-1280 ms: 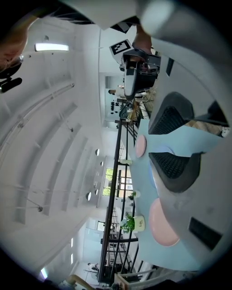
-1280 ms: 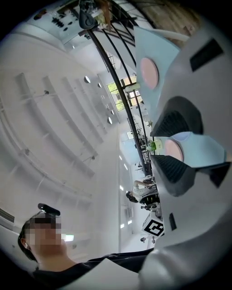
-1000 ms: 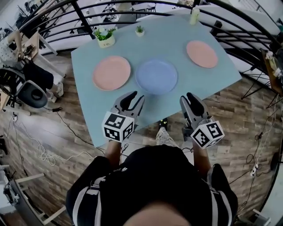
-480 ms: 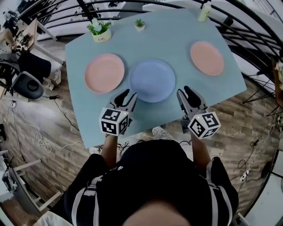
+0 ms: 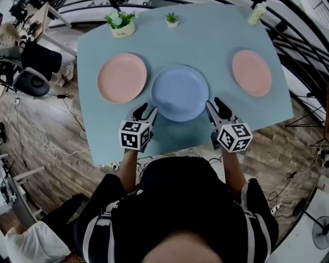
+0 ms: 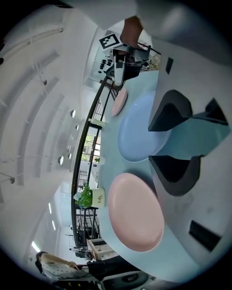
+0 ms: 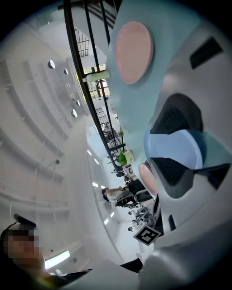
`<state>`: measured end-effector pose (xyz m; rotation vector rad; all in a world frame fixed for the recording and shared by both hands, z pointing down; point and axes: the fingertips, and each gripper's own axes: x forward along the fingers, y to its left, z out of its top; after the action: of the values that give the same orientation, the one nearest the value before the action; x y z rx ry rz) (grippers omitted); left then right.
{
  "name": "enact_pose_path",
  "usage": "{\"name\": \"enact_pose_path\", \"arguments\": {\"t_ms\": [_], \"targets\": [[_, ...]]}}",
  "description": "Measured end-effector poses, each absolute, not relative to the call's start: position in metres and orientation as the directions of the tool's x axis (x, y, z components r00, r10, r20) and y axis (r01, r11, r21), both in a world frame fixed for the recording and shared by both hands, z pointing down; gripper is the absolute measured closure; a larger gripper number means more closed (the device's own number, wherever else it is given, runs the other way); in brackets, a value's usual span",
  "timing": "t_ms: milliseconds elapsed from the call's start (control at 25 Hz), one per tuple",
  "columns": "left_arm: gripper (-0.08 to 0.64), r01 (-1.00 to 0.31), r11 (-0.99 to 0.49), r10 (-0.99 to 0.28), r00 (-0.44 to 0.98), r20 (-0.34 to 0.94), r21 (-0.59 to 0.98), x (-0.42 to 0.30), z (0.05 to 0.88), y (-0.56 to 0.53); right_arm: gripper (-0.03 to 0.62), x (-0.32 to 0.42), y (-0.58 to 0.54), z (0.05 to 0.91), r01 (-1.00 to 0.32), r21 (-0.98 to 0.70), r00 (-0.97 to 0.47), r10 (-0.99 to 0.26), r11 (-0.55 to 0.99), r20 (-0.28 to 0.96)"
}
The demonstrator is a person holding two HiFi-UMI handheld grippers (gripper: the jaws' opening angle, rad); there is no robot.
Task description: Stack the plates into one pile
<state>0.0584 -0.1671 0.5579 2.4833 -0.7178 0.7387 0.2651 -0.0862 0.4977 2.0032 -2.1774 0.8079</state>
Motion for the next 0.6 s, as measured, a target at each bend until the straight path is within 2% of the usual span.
{"name": "enact_pose_path", "arguments": {"t_ms": [280, 600], "targets": [[0.402, -0.643, -0.706, -0.334, 0.672, 0.661, 0.296, 0.062, 0.593, -0.173, 0.419, 0.276, -0.102, 0.544, -0.938, -0.346, -0.184, -0.853, 0.004, 0.488], [0.397, -0.672, -0.649, -0.331, 0.671, 0.663, 0.357, 0.070, 0.605, -0.179, 0.415, 0.281, -0.109, 0.579, -0.941, -0.339, -0.219, -0.798, 0.020, 0.561]]}}
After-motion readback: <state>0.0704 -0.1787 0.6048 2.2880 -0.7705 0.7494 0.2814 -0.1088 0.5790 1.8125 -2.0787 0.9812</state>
